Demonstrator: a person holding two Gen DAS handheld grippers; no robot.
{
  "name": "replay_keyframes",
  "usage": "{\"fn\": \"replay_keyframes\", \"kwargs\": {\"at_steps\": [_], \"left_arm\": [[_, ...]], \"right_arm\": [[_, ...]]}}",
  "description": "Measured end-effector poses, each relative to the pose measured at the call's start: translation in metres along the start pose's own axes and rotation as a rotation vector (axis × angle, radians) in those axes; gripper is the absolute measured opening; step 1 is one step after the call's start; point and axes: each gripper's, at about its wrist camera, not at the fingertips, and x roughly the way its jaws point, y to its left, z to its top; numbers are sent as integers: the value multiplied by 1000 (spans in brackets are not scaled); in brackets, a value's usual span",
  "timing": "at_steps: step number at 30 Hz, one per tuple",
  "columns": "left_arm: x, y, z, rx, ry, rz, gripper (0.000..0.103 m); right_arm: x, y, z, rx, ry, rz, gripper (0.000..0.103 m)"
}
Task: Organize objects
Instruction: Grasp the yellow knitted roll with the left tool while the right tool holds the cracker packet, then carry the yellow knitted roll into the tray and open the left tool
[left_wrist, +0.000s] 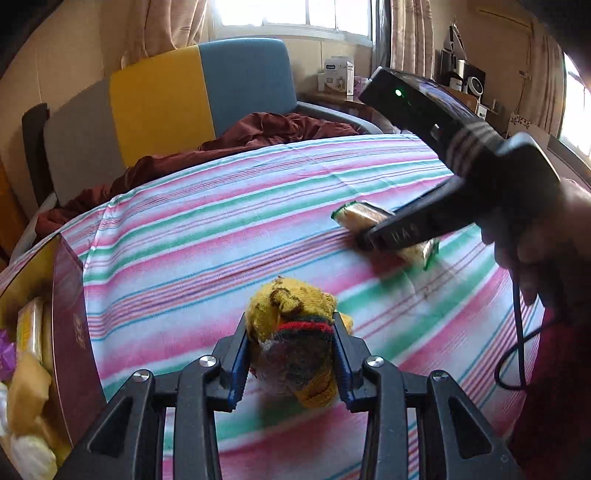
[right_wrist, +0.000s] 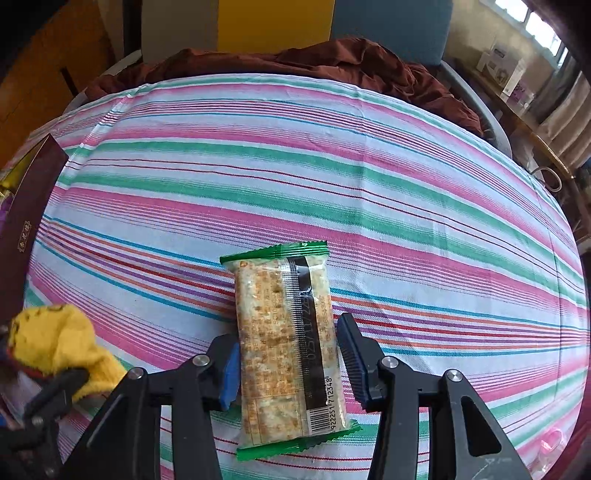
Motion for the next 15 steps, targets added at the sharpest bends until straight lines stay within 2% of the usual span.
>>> {"fn": "replay_keyframes", "kwargs": {"at_steps": [5,15], "left_arm": [[9,13,-1,-78,-11,-34,39],[17,21,-3,-133,-4,-55,40]], "right_arm": [[-3,8,-4,1,-7,-5,48],[-9,22,-9,-4,-18,-3,49]]}}
